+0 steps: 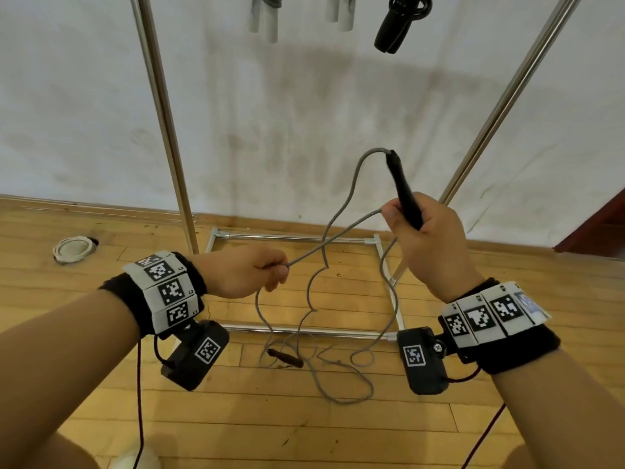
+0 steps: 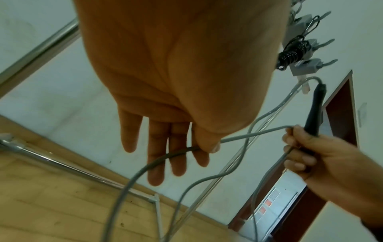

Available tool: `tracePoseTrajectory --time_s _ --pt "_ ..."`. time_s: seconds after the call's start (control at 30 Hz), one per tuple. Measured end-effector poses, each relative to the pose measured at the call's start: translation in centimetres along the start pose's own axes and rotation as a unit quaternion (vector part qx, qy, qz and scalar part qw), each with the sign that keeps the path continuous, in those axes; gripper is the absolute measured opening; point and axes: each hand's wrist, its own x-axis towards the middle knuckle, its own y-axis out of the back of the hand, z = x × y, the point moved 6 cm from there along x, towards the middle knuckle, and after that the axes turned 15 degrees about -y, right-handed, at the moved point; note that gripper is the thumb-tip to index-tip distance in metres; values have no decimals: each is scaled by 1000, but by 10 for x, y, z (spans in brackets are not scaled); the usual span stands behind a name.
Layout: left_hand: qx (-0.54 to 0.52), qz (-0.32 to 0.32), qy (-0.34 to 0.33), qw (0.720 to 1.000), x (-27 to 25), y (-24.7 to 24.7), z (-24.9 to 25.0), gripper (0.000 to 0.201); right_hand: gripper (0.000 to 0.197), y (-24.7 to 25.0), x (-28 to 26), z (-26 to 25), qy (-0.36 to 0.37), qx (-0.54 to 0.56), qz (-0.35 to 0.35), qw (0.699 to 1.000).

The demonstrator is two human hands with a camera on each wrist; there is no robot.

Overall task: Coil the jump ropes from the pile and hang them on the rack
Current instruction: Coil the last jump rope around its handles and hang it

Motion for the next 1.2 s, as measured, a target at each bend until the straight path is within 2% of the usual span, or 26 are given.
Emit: tracePoseTrajectory --time_s 0.1,0.2,0.27,0.37,0.53,0.63,0.73,0.87,0.97,1.1,1.2 --pt "33 -28 28 999 -2 -5 -13 28 14 13 7 9 -28 18 43 999" --pt "25 1 28 999 -2 -1 -18 31 11 16 11 23 -67 0 42 997" --pt "24 25 26 999 -2 3 -17 30 13 11 8 25 -65 -46 36 996" --pt "20 69 -1 997 -1 6 -7 29 16 -10 -3 22 -59 -77 -28 995" --pt "33 159 -63 985 0 18 22 27 14 -57 -30 8 -54 -20 -152 987" --pt "12 191 -73 979 -4 20 31 24 8 -77 -40 2 -88 7 -202 975" --pt "6 221 -71 973 -8 26 32 22 16 -87 -44 -1 -101 31 -246 964" --pt "-33 258 -84 962 -15 30 34 21 8 -95 -50 -5 -113 72 -297 945" --pt "-32 237 -92 967 -16 27 34 22 5 -96 -47 -6 -105 53 -275 954" --pt "-22 135 -63 989 -13 14 23 17 9 -80 -32 -2 -110 67 -190 973" --pt "-16 94 -53 994 -11 6 16 8 8 -69 -27 -4 -99 80 -148 981"
